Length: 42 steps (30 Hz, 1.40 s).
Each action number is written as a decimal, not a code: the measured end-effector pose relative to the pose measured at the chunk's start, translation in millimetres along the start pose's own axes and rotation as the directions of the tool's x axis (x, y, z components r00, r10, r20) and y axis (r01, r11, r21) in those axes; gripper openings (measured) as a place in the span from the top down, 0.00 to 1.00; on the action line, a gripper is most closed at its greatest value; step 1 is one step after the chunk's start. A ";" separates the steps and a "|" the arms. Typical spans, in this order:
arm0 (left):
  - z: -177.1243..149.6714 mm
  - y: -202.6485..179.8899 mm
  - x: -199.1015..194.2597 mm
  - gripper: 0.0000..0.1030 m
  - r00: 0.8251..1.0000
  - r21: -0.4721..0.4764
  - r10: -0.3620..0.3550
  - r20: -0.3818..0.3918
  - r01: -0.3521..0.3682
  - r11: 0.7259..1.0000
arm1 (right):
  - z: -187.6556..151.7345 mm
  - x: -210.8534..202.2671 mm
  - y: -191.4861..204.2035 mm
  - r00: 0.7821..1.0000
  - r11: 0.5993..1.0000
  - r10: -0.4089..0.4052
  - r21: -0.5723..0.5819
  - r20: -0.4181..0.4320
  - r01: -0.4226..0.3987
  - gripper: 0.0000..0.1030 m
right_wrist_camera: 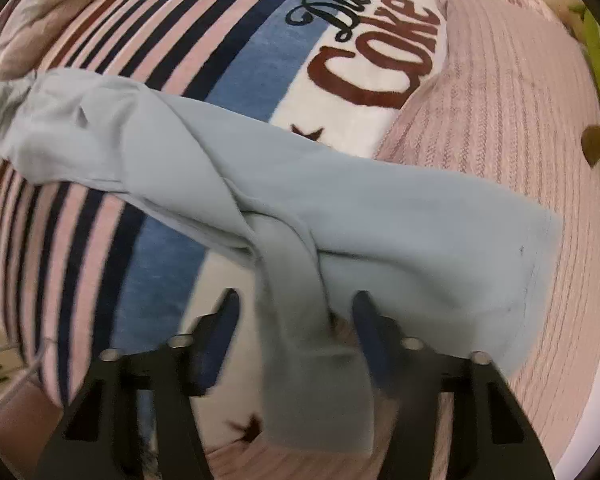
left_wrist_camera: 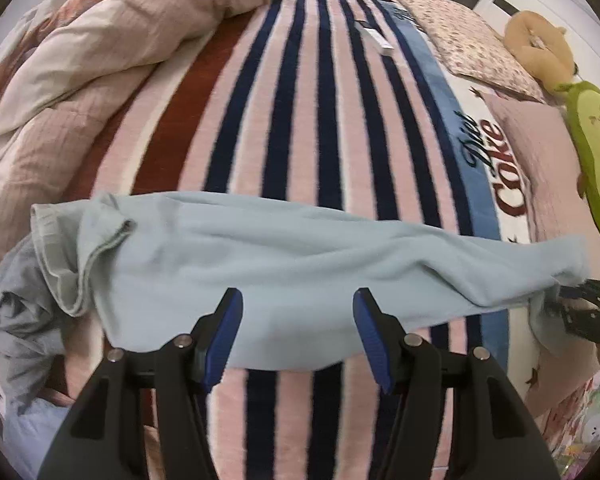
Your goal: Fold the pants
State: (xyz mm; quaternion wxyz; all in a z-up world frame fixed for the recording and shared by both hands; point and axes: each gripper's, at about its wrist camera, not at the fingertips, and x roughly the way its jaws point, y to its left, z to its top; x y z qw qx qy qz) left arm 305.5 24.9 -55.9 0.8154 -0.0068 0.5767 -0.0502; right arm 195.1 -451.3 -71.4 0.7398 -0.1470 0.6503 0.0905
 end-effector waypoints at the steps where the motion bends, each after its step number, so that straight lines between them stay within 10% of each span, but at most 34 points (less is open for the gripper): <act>1: -1.2 -6.3 -1.0 0.49 1.000 0.008 0.002 0.002 -0.002 1.000 | -0.4 0.2 -2.0 1.000 1.000 -0.020 0.003 0.006 0.020 0.98; 10: -3.0 -25.4 3.9 0.49 1.000 0.074 -0.003 0.001 0.003 0.997 | 4.6 -40.0 -45.2 0.993 0.994 -0.069 0.095 0.099 0.060 1.00; 15: -5.1 -32.4 6.0 0.49 1.000 0.090 -0.017 0.001 0.017 0.996 | 10.7 -49.9 -63.5 0.995 0.990 0.034 0.130 0.091 -0.046 0.97; 19: -9.3 -35.9 10.7 0.49 0.999 0.087 -0.039 -0.010 0.040 0.995 | -4.7 -42.9 -58.4 0.992 0.983 0.123 0.130 0.033 -0.126 0.64; 26: -12.2 -41.2 7.9 0.49 0.999 0.098 -0.049 -0.011 0.050 0.994 | -29.1 -3.7 -24.1 0.985 0.985 0.162 0.067 -0.057 -0.158 0.65; 29: -13.5 -41.3 5.8 0.49 0.999 0.103 -0.049 -0.014 0.050 0.993 | -37.4 -5.1 -11.4 0.980 0.983 0.181 0.042 -0.080 -0.178 0.97; 31: -15.3 -41.5 5.4 0.49 0.999 0.104 -0.051 -0.017 0.052 0.993 | -43.2 -4.6 -3.1 0.985 0.989 0.147 0.000 -0.096 -0.147 0.99; 35: -18.3 -40.8 2.7 0.49 0.998 0.100 -0.057 -0.014 0.058 0.993 | -46.8 -17.4 -1.4 1.000 0.999 0.004 -0.042 -0.022 -0.005 1.00; 39: -21.6 -40.1 1.4 0.49 0.998 0.098 -0.058 -0.014 0.059 0.993 | -41.7 -19.3 -17.5 0.996 0.995 0.093 0.045 -0.013 -0.092 0.98; 42: -24.6 -38.7 0.7 0.49 0.998 0.094 -0.056 -0.015 0.057 0.994 | -37.8 -4.6 -21.6 0.990 0.989 0.139 0.054 -0.025 -0.137 0.75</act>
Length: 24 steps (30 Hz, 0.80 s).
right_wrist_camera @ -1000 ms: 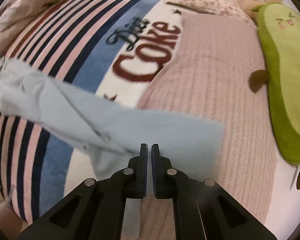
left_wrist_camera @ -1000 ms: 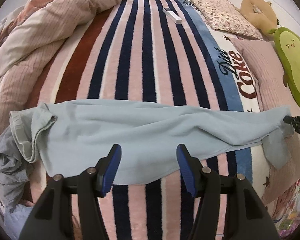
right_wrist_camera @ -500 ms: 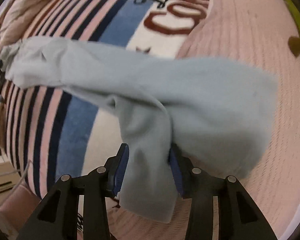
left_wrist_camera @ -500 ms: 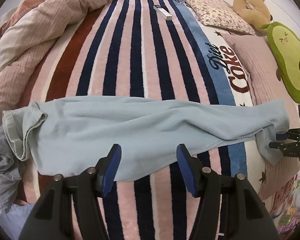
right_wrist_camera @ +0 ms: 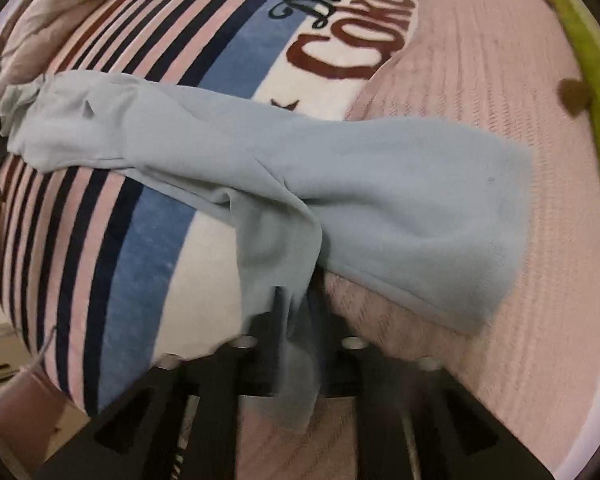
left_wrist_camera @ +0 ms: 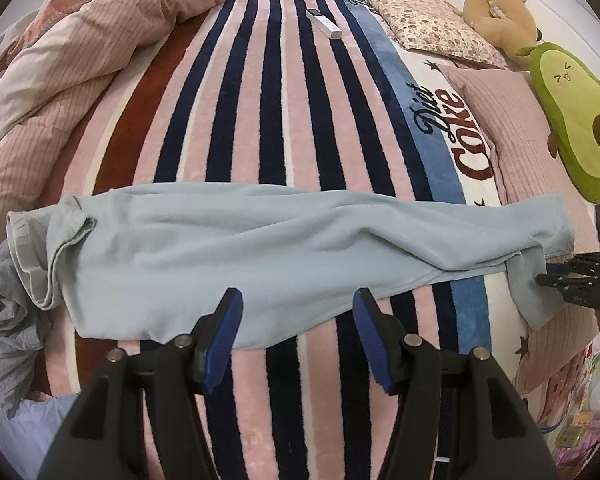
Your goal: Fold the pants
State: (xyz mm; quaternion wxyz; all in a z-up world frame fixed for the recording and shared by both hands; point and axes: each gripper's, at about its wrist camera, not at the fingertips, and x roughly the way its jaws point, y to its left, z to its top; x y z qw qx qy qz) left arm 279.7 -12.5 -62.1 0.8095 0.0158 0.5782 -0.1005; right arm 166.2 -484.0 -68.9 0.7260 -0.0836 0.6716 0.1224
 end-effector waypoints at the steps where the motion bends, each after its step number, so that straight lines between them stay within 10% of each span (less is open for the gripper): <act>1: -0.9 0.3 -0.6 0.49 1.000 -0.001 0.002 0.000 -0.002 1.000 | 4.0 4.9 -0.7 1.000 1.000 0.010 -0.007 0.000 -0.010 0.75; 5: -5.3 2.6 -4.0 0.49 1.000 -0.002 0.016 -0.002 -0.016 1.000 | 13.1 28.0 4.2 0.995 0.997 0.074 -0.006 -0.064 -0.075 0.76; 7: -7.8 4.2 -5.7 0.49 1.000 -0.005 0.021 -0.004 -0.021 1.000 | 14.7 33.0 11.1 0.994 0.997 0.066 -0.033 -0.087 -0.069 1.00; 14: -7.0 9.3 -7.0 0.49 0.999 -0.036 0.036 0.004 -0.035 0.999 | 15.1 -10.0 2.5 0.989 0.990 -0.142 -0.011 0.028 0.142 1.00; 24: 7.6 1.5 -8.4 0.49 0.999 -0.025 0.050 0.020 -0.050 0.998 | 58.9 -54.5 -45.0 0.983 0.986 -0.167 0.039 0.077 0.165 1.00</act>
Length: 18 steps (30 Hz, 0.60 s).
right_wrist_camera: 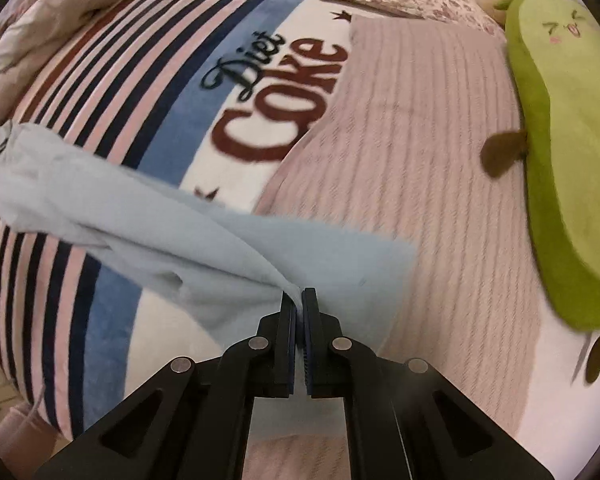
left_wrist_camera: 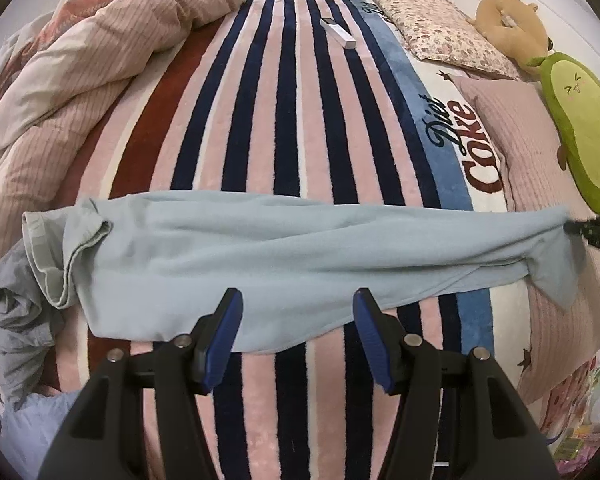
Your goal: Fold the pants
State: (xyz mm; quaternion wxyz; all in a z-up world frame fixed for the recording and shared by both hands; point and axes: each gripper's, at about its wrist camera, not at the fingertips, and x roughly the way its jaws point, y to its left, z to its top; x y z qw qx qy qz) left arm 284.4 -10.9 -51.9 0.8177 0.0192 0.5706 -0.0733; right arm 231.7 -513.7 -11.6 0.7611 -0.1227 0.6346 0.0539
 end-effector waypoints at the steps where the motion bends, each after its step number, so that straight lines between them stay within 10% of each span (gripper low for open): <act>1: 0.1 -0.8 1.2 0.49 1.000 -0.002 0.010 -0.002 -0.010 1.000 | 2.0 1.0 -8.2 1.000 1.000 -0.003 0.002 -0.007 0.003 1.00; 6: -1.7 -3.4 9.3 0.49 1.000 -0.043 0.022 -0.004 -0.023 0.999 | 31.7 2.4 -29.1 0.990 0.989 -0.141 -0.037 -0.003 0.141 0.99; 9: -2.5 -8.1 16.3 0.49 1.000 -0.053 0.009 -0.006 -0.010 0.999 | 31.4 -16.1 -38.3 0.965 0.966 -0.255 -0.033 0.063 0.257 0.59; 13: 0.3 -21.2 26.7 0.49 0.999 -0.025 -0.031 -0.034 0.030 0.999 | -0.4 -34.8 -48.7 0.999 0.988 0.037 0.150 0.021 -0.040 0.60; 18: 2.7 -40.1 30.6 0.49 0.995 0.041 -0.077 -0.058 0.079 0.996 | -45.2 -7.2 -23.7 0.990 0.978 0.096 0.196 -0.099 -0.075 0.49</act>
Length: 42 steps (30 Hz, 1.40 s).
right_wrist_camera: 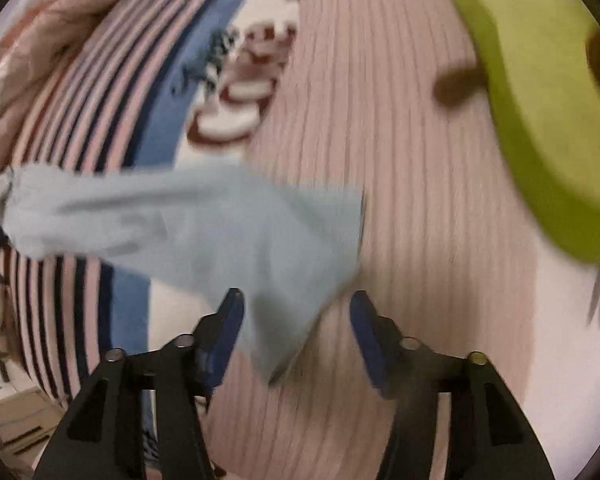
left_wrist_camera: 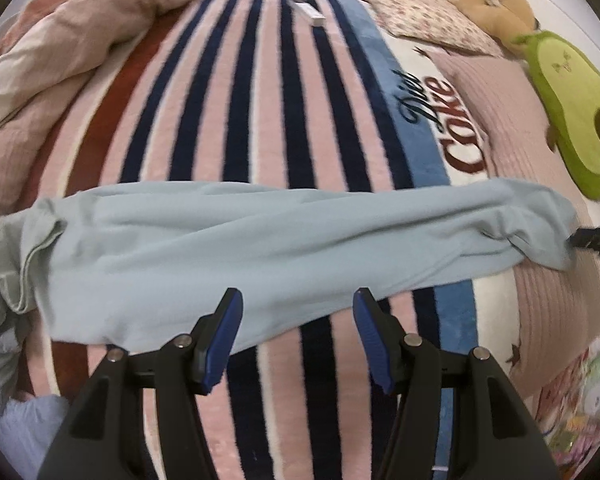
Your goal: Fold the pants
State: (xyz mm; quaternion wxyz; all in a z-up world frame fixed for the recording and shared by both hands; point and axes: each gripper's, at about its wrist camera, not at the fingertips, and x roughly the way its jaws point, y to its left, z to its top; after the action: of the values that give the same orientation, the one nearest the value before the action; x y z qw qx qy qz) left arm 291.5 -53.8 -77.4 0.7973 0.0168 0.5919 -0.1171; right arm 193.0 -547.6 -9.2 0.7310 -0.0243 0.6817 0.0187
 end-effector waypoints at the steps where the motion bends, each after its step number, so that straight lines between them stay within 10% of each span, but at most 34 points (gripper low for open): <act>1: -0.2 -2.7 0.1 0.49 1.000 0.010 -0.003 -0.001 0.003 1.000 | -6.2 6.9 2.5 1.000 1.000 0.009 0.001 -0.005 -0.009 0.51; 2: -0.6 -4.8 0.3 0.49 1.000 0.018 -0.005 -0.004 0.005 1.000 | -11.9 13.1 4.3 1.000 0.999 0.031 0.016 0.006 -0.031 0.55; 4: -0.6 -7.2 1.2 0.49 1.000 0.026 -0.009 -0.004 0.010 1.000 | -15.1 13.9 7.2 0.998 1.000 0.003 0.009 0.057 -0.004 0.97; 5: -0.8 -8.4 2.5 0.49 1.000 0.028 -0.012 -0.006 0.012 1.000 | -16.2 11.2 8.6 0.994 0.999 -0.048 0.005 0.094 0.048 0.98; 15: -4.6 -49.6 39.7 0.49 0.996 0.133 -0.077 -0.041 0.082 0.988 | -0.5 -20.9 -27.2 0.976 0.987 -0.150 0.074 0.155 0.140 0.99; 19: -9.6 -49.2 47.0 0.49 0.997 0.131 -0.062 -0.053 0.068 0.989 | 4.8 -7.0 -22.8 0.999 1.000 -0.024 0.019 0.026 0.023 0.91; 20: -10.1 -47.0 47.3 0.49 0.997 0.123 -0.056 -0.052 0.062 0.991 | 5.3 -7.9 -23.5 0.999 1.000 -0.012 0.028 0.033 0.011 0.85; 22: -11.4 -38.0 45.9 0.48 0.998 0.100 -0.034 -0.051 0.039 0.994 | 7.7 -15.3 -26.5 0.996 0.999 -0.011 0.047 0.085 0.007 0.40; 23: -11.5 -33.8 44.9 0.48 0.999 0.089 -0.024 -0.049 0.028 0.996 | 10.9 -19.0 -29.2 0.994 0.998 0.002 0.058 0.112 -0.009 0.39; 29: -12.8 -6.8 28.7 0.48 0.999 0.028 0.017 -0.028 -0.016 0.999 | 21.2 5.9 -32.7 0.996 0.995 -0.005 0.096 0.087 -0.003 0.43; 32: -15.5 7.0 18.8 0.48 1.000 -0.018 0.023 -0.005 -0.024 1.000 | 18.5 13.8 -23.7 0.993 0.997 -0.017 0.074 0.116 0.009 0.63; 34: -17.5 15.7 13.4 0.48 1.000 -0.046 0.027 0.011 -0.027 0.999 | 14.7 13.2 -14.7 0.990 0.999 -0.003 0.047 0.142 -0.004 0.93; 42: -19.3 61.5 -18.7 0.48 0.996 -0.121 0.059 0.059 -0.052 0.991 | 21.3 -17.6 22.2 0.981 0.996 0.037 0.069 0.191 -0.051 0.97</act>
State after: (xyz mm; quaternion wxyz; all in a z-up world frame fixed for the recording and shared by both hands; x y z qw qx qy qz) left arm 281.0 12.2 -72.4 0.8181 -0.0183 0.5718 -0.0595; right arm 211.6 -524.0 9.5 0.7922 0.0196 0.6098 0.0118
